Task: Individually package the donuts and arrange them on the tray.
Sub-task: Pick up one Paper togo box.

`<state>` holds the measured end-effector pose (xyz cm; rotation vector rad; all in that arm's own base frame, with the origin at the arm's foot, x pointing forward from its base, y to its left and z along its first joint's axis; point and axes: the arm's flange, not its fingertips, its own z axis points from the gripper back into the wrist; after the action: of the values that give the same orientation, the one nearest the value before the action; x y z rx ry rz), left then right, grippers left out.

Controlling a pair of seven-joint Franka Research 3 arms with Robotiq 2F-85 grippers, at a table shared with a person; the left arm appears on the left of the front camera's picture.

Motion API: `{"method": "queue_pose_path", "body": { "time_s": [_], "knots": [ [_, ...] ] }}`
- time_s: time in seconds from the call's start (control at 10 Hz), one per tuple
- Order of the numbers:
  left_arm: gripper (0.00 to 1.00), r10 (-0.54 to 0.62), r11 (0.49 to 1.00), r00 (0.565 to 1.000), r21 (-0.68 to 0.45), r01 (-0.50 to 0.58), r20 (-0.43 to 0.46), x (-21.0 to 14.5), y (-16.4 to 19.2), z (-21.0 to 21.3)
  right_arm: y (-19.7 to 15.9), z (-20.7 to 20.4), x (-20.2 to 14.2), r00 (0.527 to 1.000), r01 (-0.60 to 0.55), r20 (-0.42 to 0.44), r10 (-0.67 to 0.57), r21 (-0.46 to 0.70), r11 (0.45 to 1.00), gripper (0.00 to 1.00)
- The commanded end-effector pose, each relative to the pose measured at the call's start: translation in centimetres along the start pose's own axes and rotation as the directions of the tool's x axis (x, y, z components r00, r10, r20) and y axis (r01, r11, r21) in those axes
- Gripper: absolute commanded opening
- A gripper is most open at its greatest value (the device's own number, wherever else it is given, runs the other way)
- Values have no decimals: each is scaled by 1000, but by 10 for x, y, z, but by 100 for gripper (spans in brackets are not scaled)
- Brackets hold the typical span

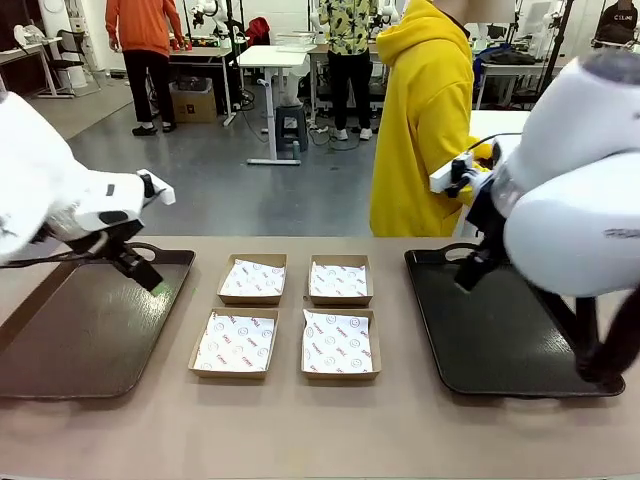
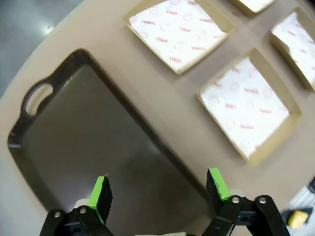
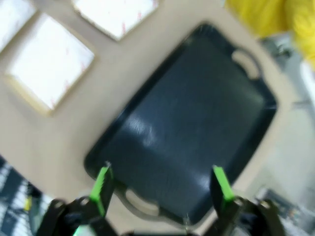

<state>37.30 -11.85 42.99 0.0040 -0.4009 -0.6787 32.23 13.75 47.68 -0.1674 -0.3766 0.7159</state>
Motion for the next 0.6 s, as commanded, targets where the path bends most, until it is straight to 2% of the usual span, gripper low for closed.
{"method": "queue_pose_path", "body": {
  "time_s": [0.0,0.2,0.3,0.4,0.5],
  "knots": [
    [100,-51,998,999,-42,50,-15,-121,-44,40,53,1,-132,999,9,-38,-7,42,999,100],
    [100,-61,998,998,-25,61,-4,-144,-61,60,60,-6,-152,999,14,-36,-12,74,997,100],
    [100,-60,998,998,31,59,32,-136,-57,52,12,46,-31,998,6,-65,-5,24,1000,100],
    [100,-48,999,998,-27,47,-42,-26,-10,83,12,46,-31,998,6,-65,-5,24,1000,100],
    [100,-48,999,998,-27,47,-42,-26,-10,83,12,46,-31,998,6,-65,-5,24,1000,100]
  ]
}}
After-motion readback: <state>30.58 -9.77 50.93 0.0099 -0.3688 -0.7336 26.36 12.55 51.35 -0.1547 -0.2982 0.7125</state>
